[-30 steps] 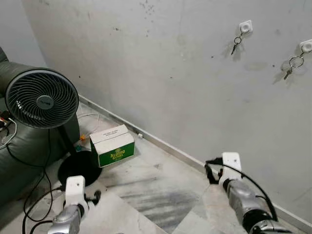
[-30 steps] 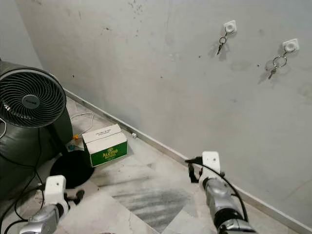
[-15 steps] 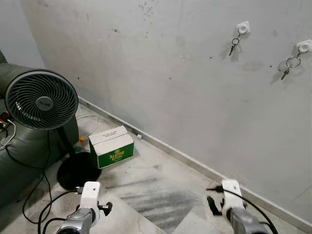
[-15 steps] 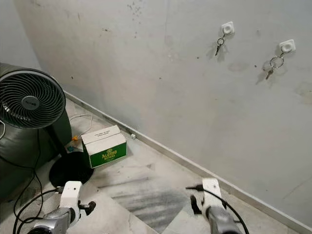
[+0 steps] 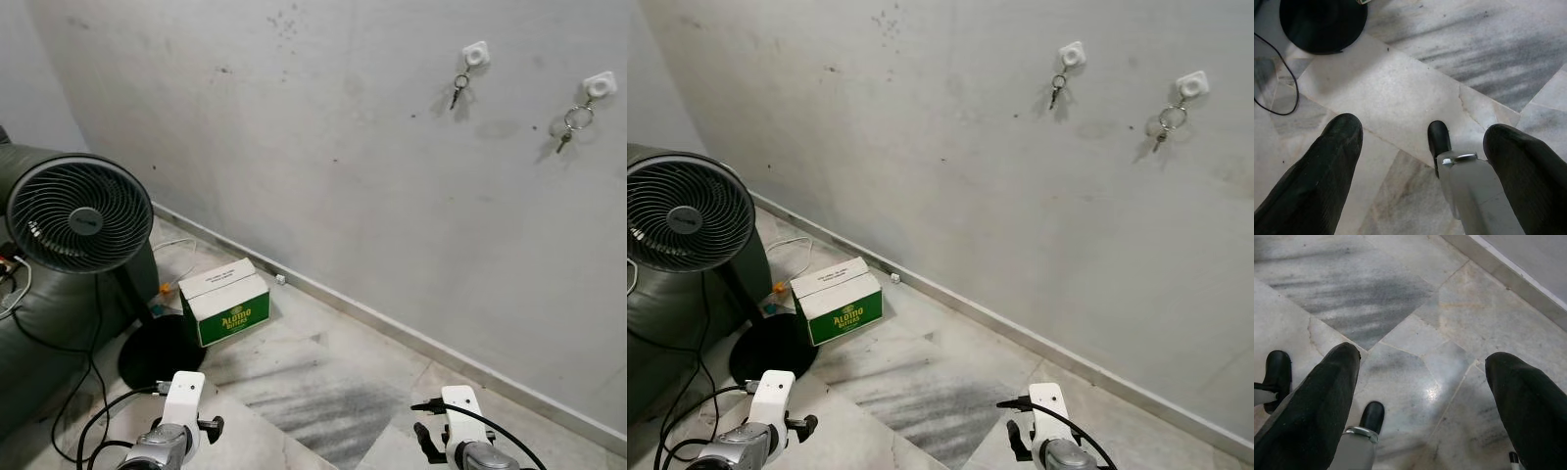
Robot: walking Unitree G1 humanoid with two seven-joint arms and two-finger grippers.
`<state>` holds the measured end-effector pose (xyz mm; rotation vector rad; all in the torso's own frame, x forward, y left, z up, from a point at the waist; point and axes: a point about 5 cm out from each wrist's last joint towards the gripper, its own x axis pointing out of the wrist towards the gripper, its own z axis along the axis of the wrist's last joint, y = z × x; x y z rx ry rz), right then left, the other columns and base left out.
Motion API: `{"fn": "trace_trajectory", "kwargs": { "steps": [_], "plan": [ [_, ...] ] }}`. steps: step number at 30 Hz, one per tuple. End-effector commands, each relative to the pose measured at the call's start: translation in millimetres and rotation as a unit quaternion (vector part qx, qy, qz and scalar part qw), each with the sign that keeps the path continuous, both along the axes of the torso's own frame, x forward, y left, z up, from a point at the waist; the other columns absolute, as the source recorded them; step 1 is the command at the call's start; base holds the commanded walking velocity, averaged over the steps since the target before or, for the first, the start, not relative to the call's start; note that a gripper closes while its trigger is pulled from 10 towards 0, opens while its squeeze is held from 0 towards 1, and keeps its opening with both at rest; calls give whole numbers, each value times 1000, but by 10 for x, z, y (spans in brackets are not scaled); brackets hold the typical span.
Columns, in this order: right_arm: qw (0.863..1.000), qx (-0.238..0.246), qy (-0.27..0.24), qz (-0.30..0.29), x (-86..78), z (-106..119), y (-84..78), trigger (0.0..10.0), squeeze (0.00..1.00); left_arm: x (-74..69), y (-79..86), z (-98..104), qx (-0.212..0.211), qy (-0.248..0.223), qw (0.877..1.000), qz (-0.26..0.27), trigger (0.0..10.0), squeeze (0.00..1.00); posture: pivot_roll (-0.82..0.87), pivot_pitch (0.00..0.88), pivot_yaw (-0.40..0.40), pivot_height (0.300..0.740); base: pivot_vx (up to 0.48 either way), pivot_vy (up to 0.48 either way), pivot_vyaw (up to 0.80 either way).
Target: Hang keys on a hook
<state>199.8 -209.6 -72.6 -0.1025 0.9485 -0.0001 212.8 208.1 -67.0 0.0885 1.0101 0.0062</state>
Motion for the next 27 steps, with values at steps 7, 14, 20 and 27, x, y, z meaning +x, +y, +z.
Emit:
{"fn": "trace_trajectory", "kwargs": {
  "steps": [7, 14, 20, 27],
  "plan": [
    [1000, -10, -4, 23, 64, 19, 83, 10000, 0, 2, 78, 16, 8, 5, 1000, 4, 10000, 0, 29, 0, 12, 740, 0, 75, 0],
    [1000, -6, -7, 29, 101, 30, 137, 10000, 0, 23, 93, 33, 10, 1, 1000, -7, 10000, 0, 30, 0, 22, 740, 0, 0, 571],
    [999, -10, -6, 37, 76, 17, 141, 10000, 0, -8, 111, 18, 12, 9, 1000, -3, 10000, 0, 31, 0, 23, 740, 0, 51, 421],
    [999, -13, -4, 44, 68, 15, 131, 10000, 0, -5, 113, 20, 13, 9, 1000, -7, 10000, 0, 35, 0, 20, 740, 0, 427, 0]
  ]
}}
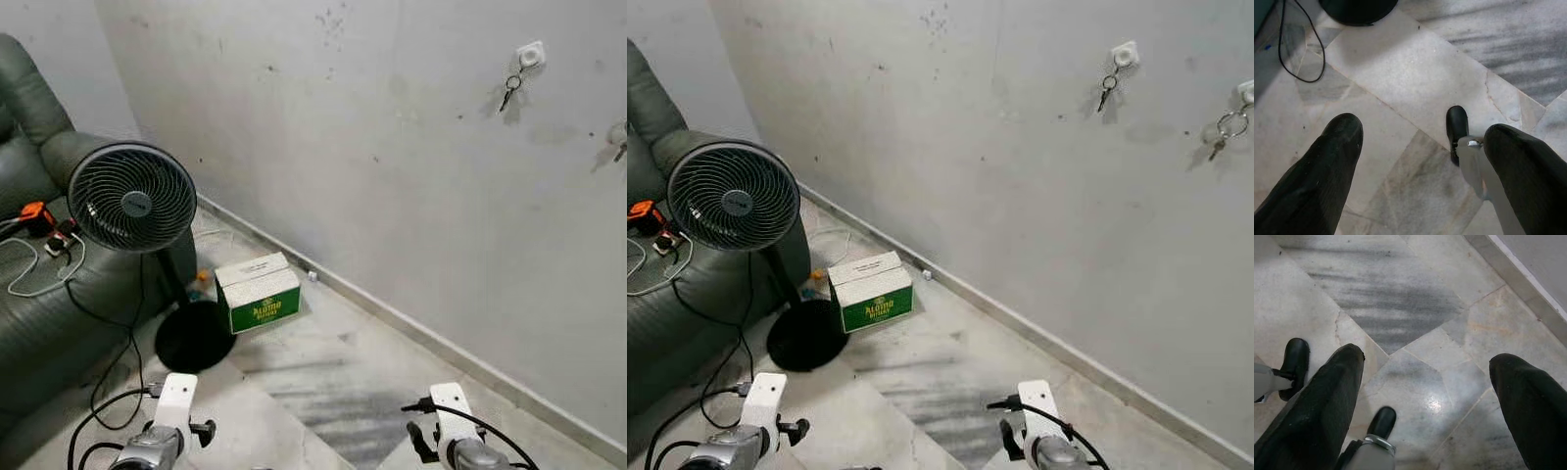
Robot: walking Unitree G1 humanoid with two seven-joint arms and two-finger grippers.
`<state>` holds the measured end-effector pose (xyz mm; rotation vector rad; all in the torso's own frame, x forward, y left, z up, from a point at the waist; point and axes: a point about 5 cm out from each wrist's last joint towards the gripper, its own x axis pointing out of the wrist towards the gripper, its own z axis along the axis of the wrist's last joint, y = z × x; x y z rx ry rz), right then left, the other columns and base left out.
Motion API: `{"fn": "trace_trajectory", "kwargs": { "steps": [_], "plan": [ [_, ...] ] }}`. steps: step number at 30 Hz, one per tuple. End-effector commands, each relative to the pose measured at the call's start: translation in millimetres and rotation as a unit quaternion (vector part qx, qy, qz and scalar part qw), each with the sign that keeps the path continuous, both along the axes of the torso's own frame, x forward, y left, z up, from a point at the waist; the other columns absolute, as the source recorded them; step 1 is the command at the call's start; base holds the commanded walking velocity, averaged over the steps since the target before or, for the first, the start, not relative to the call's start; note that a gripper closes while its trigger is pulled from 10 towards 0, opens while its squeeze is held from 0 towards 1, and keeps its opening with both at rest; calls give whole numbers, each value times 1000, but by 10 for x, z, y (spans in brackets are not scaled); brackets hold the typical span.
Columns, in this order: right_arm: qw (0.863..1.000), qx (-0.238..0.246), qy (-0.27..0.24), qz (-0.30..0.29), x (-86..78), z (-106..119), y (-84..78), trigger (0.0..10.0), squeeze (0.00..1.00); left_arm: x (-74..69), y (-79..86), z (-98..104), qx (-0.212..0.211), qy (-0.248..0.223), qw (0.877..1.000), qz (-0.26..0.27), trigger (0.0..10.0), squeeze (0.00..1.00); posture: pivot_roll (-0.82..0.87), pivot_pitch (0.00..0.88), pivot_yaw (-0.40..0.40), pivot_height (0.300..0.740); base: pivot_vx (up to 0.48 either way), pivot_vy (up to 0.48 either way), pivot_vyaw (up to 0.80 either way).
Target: Hang keys on a hook
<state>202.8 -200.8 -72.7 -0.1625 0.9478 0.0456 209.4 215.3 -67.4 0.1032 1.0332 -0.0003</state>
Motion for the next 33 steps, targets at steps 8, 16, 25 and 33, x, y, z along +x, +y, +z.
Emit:
{"fn": "trace_trajectory", "kwargs": {
  "steps": [8, 16, 25, 33],
  "plan": [
    [1000, 1, -6, 11, 41, 18, 36, 10000, 0, 29, 45, 27, 12, -2, 1000, -8, 10000, 0, 31, 0, 25, 740, 0, 479, 0],
    [1000, 0, -6, 9, 36, 16, 30, 10000, 0, 32, 55, 30, 18, -1, 1000, -15, 10000, 0, 31, 0, 26, 740, 0, 478, 0],
    [1000, -3, -5, 14, 30, 14, 23, 10000, 0, 39, 62, 37, 23, -4, 999, -22, 10000, 0, 35, 0, 25, 740, 0, 347, 0],
    [1000, -10, -6, 26, 41, 23, 12, 10000, 0, 35, 64, 35, 29, -3, 999, -33, 10000, 0, 34, 0, 22, 740, 0, 0, 0]
  ]
}}
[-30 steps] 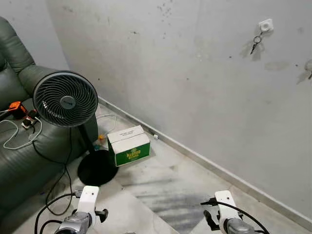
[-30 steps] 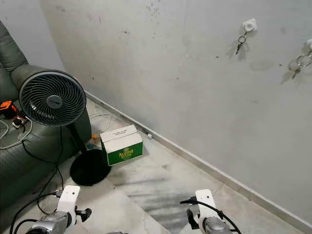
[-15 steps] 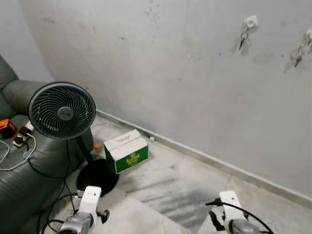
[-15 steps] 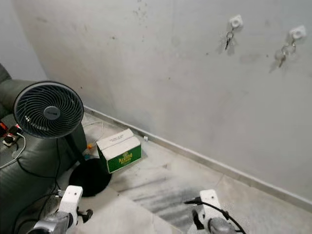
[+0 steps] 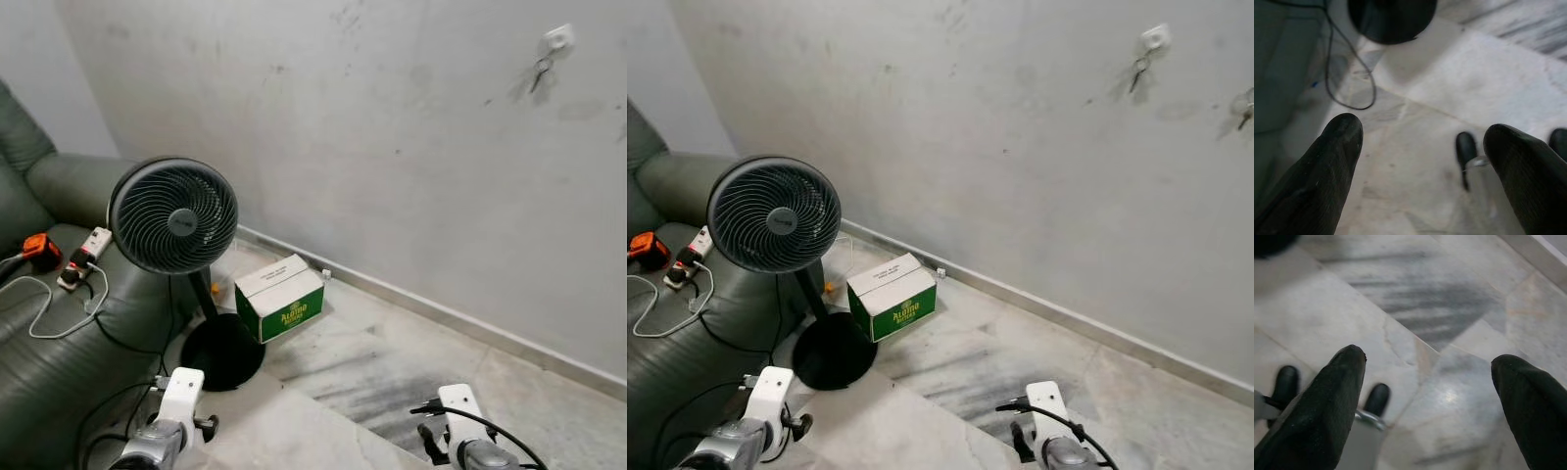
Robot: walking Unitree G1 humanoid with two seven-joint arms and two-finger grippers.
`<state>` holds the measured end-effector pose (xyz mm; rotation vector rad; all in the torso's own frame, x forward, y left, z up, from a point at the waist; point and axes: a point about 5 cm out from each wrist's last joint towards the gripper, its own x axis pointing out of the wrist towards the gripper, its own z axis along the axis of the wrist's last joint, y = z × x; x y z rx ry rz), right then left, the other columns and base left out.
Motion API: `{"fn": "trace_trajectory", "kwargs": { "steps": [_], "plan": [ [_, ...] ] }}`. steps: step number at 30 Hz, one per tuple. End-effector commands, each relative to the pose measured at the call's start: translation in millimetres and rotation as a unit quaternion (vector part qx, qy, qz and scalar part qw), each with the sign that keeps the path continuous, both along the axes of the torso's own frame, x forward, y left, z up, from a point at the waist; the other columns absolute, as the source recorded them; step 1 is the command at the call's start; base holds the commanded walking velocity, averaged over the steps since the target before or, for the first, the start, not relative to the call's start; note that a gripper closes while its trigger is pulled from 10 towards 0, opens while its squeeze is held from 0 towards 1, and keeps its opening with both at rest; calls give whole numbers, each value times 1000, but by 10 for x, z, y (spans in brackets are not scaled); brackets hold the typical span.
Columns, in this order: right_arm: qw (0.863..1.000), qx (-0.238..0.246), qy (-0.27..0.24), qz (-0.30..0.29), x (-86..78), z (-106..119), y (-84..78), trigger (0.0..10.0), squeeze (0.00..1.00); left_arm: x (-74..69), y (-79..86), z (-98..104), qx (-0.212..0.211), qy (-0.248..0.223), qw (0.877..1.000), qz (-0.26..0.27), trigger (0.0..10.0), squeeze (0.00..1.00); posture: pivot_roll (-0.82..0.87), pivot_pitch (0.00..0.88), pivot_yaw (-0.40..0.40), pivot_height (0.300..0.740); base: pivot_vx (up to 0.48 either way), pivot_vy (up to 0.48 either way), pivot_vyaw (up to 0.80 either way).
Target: Hang keys on a hook
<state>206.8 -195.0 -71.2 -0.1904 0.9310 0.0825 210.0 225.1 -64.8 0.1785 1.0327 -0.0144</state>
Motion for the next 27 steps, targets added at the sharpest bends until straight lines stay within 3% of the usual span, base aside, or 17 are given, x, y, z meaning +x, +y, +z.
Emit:
{"fn": "trace_trajectory", "kwargs": {
  "steps": [1, 15, 24, 27],
  "plan": [
    [1000, -6, 0, 3, 1, 8, -46, 10000, 0, 29, -34, 9, 1, -4, 1000, -9, 10000, 0, 34, 0, 22, 740, 0, 0, 0],
    [1000, -12, -3, 24, 22, 24, -54, 10000, 0, 42, -50, 14, -3, -3, 1000, -17, 10000, 0, 29, 0, 14, 740, 0, 0, 462],
    [999, -15, -4, 37, 37, 33, -50, 10000, 0, 48, -55, 16, -8, -4, 1000, -14, 10000, 0, 33, 0, 11, 740, 0, 0, 0],
    [999, -15, -5, 41, 41, 35, -47, 10000, 0, 49, -55, 18, -8, -4, 1000, -16, 10000, 0, 32, 0, 12, 740, 265, 0, 800]
  ]
}}
